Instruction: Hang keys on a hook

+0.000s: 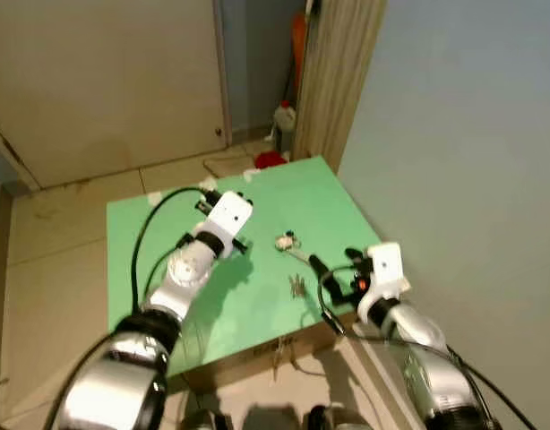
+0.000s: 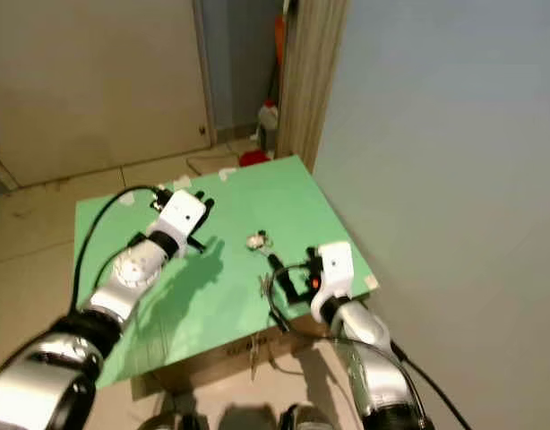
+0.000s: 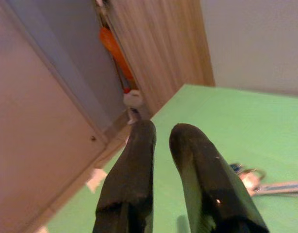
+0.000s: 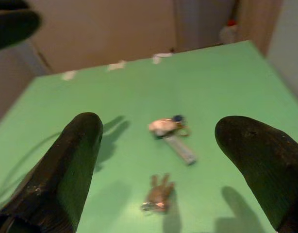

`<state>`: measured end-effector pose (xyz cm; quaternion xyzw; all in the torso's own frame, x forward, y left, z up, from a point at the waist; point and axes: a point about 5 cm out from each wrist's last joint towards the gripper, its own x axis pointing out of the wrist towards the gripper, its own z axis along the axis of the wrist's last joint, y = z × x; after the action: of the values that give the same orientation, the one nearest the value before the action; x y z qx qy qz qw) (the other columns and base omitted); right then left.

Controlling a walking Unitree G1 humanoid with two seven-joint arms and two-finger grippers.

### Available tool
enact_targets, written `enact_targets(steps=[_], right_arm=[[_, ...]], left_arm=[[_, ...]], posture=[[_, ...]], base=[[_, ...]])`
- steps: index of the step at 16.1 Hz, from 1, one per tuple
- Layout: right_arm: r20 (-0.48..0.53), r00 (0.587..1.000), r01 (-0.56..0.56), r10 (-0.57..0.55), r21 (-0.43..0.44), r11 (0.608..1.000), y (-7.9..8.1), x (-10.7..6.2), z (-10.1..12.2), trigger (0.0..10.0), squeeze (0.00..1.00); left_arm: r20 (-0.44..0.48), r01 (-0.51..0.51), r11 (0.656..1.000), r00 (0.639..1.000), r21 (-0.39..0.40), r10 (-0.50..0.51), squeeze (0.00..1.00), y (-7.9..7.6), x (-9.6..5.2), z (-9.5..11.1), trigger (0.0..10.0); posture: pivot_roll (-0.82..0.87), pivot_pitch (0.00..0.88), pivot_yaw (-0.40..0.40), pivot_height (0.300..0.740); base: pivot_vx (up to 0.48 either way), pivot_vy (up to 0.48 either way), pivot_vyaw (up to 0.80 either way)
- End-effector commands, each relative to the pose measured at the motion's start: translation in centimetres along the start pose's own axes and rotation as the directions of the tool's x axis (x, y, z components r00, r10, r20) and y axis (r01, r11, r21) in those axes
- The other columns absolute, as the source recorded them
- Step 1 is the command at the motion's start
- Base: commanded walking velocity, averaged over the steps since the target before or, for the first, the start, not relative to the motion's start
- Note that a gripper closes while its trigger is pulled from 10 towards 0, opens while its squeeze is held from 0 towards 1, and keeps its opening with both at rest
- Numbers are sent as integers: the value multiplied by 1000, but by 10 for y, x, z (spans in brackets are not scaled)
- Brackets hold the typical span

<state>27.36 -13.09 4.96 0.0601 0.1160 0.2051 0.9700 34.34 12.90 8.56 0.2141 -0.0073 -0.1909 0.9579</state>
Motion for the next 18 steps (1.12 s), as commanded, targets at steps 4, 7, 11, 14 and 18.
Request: enact_targets(steps=[4,7,11,14,18], right_arm=[[4,997,81,-81,-26,996,-14,5,1,10000,0],[9,999,34,-34,-21,999,-7,16,3,10000,0],[6,999,-49,49,-25,998,6,28,4,10000,0],[4,998,-68,68,-24,997,10,31,2,10000,0],[-5,997,-77,77,-15,997,12,27,-6,10000,0]], left_arm=[[47,-49,991,997,-125,55,0,-14,-14,-2,10000],[45,-96,978,993,-184,106,0,-22,-15,2,10000],[-20,-132,982,991,-131,131,0,-20,-17,0,10000],[-50,-85,995,995,-42,83,0,-19,-6,5,10000],[-51,24,1000,998,17,-23,0,-24,13,20,10000]], posture=[[-6,30,-45,740],[39,34,-70,740],[87,43,-103,740],[90,49,-107,740],[65,60,-98,740]], base=[[0,0,0],[471,0,0],[466,0,0],[320,0,0],[0,0,0]])
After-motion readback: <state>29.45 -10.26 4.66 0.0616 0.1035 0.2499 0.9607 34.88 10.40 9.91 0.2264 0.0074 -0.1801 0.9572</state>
